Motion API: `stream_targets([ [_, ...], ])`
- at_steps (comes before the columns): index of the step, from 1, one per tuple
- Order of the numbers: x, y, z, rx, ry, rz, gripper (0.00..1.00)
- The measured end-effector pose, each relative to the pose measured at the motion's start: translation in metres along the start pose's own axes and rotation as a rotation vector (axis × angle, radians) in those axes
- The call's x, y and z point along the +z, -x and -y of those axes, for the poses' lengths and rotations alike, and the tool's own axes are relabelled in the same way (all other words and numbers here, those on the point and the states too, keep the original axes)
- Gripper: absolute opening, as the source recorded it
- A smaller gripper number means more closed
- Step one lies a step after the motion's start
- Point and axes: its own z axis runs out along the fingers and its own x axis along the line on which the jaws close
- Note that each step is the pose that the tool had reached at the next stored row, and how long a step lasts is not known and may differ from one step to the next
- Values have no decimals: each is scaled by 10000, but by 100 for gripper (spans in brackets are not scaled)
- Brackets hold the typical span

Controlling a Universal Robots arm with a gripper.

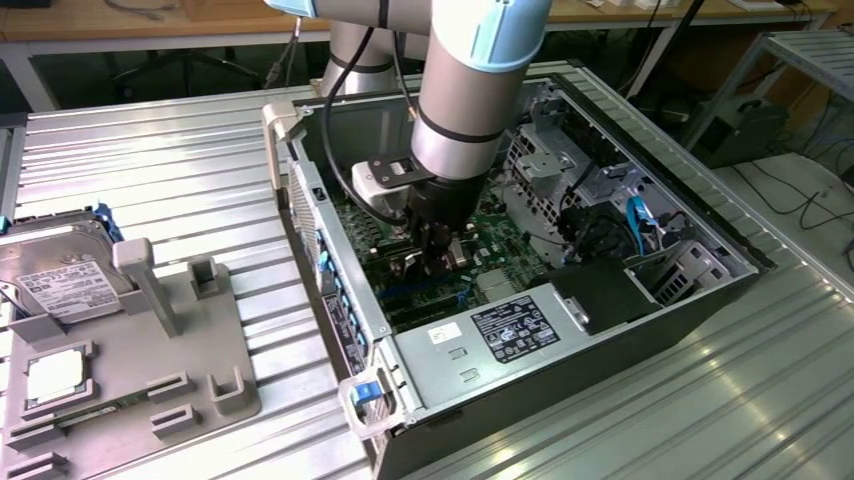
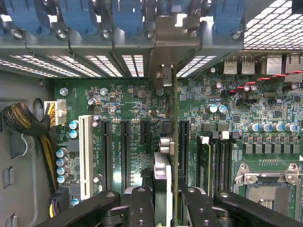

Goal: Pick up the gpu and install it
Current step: 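Insert the gpu into the slot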

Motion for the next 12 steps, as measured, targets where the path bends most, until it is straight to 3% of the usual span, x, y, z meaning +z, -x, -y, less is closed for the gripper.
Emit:
stream_targets([
  [12,3,7,-8,0,0,0,28],
])
